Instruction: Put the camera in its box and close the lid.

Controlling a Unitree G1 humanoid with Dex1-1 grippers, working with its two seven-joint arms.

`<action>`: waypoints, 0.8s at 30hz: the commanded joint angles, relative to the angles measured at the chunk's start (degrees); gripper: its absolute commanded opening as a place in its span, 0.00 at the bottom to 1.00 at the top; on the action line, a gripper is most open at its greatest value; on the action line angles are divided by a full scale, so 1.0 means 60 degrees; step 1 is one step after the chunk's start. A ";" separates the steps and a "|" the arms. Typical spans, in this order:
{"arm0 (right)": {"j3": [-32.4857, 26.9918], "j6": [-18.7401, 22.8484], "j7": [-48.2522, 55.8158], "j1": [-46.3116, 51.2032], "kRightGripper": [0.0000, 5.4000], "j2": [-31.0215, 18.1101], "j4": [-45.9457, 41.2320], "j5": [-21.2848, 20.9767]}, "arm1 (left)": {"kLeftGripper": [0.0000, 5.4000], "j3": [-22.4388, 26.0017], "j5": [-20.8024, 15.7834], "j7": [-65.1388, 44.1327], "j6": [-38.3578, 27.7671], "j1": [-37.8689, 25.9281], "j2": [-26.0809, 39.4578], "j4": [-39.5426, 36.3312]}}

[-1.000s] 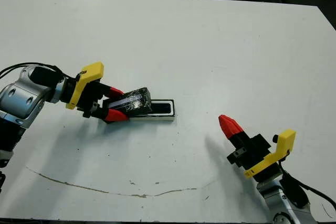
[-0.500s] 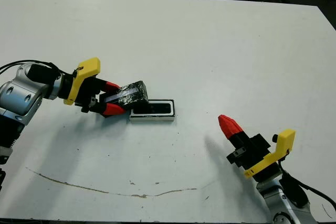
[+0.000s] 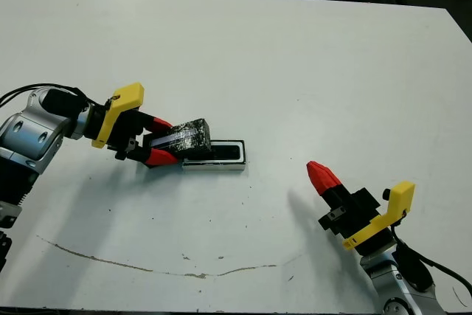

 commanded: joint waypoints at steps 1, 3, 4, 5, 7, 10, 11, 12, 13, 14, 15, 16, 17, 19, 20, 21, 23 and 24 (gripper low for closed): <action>-0.0055 0.0111 -0.0102 0.0083 0.00 -0.0215 -0.0122 -0.0092 | 0.58 -0.0083 -0.0091 -0.0153 0.0388 0.0105 -0.0072 -0.0061; -0.0055 0.0139 -0.0124 0.0091 0.00 -0.0228 -0.0146 -0.0095 | 0.58 0.0011 -0.0254 -0.0056 0.0671 0.0241 -0.0085 -0.0427; -0.0057 0.0120 -0.0090 0.0080 0.00 -0.0209 -0.0105 -0.0064 | 0.58 0.0044 -0.0325 0.0027 0.0870 0.0328 -0.0078 -0.0688; -0.0058 0.0103 -0.0054 0.0068 0.00 -0.0204 -0.0065 -0.0043 | 0.58 0.0059 -0.0370 0.0114 0.1079 0.0405 -0.0065 -0.0941; -0.0054 0.0011 -0.0007 0.0055 0.00 -0.0182 -0.0014 -0.0068 | 0.58 0.0031 -0.0395 0.0313 0.1448 0.0549 -0.0038 -0.1418; -0.0057 -0.0006 -0.0041 0.0076 0.00 -0.0173 -0.0042 -0.0101 | 0.58 -0.0097 -0.0330 0.0729 0.1972 0.0747 -0.0013 -0.2033; -0.0065 0.0027 -0.0063 0.0090 0.00 -0.0175 -0.0066 -0.0087 | 0.58 -0.0153 -0.0250 0.0931 0.2155 0.0802 0.0003 -0.2244; -0.0075 0.0031 -0.0055 0.0098 0.00 -0.0179 -0.0064 -0.0078 | 0.58 -0.0159 -0.0190 0.1183 0.2274 0.0893 -0.0025 -0.2399; -0.0084 0.0011 -0.0053 0.0105 0.00 -0.0178 -0.0060 -0.0090 | 0.58 -0.0149 -0.0121 0.1456 0.2318 0.0994 -0.0064 -0.2521; -0.0089 -0.0012 -0.0063 0.0114 0.00 -0.0178 -0.0062 -0.0118 | 0.58 -0.0159 -0.0031 0.1724 0.2341 0.1076 -0.0093 -0.2635; -0.0094 -0.0006 -0.0062 0.0121 0.00 -0.0185 -0.0068 -0.0116 | 0.58 -0.0194 0.0107 0.2041 0.2397 0.1152 -0.0115 -0.2769; -0.0097 0.0000 -0.0061 0.0127 0.00 -0.0189 -0.0077 -0.0115 | 0.58 -0.0239 0.0201 0.2294 0.2503 0.1195 -0.0145 -0.2856; -0.0099 0.0008 -0.0037 0.0122 0.00 -0.0191 -0.0069 -0.0093 | 0.58 -0.0314 0.0285 0.2495 0.2608 0.1205 -0.0176 -0.2896; -0.0099 0.0013 -0.0010 0.0125 0.00 -0.0184 -0.0070 -0.0058 | 0.58 -0.0517 0.0438 0.2788 0.2735 0.1172 -0.0256 -0.2875; -0.0097 -0.0006 0.0016 0.0121 0.00 -0.0184 -0.0054 -0.0055 | 0.58 -0.0633 0.0510 0.2888 0.2734 0.1143 -0.0303 -0.2826; -0.0096 -0.0001 0.0014 0.0120 0.00 -0.0179 -0.0048 -0.0048 | 0.58 -0.0739 0.0573 0.2958 0.2698 0.1116 -0.0337 -0.2783; -0.0091 -0.0047 0.0048 0.0104 0.00 -0.0139 0.0014 -0.0034 | 0.58 -0.0958 0.0739 0.3075 0.2547 0.1068 -0.0421 -0.2696; -0.0087 -0.0028 0.0024 0.0106 0.00 -0.0138 0.0003 -0.0040 | 0.58 -0.1052 0.0807 0.3117 0.2509 0.1034 -0.0469 -0.2641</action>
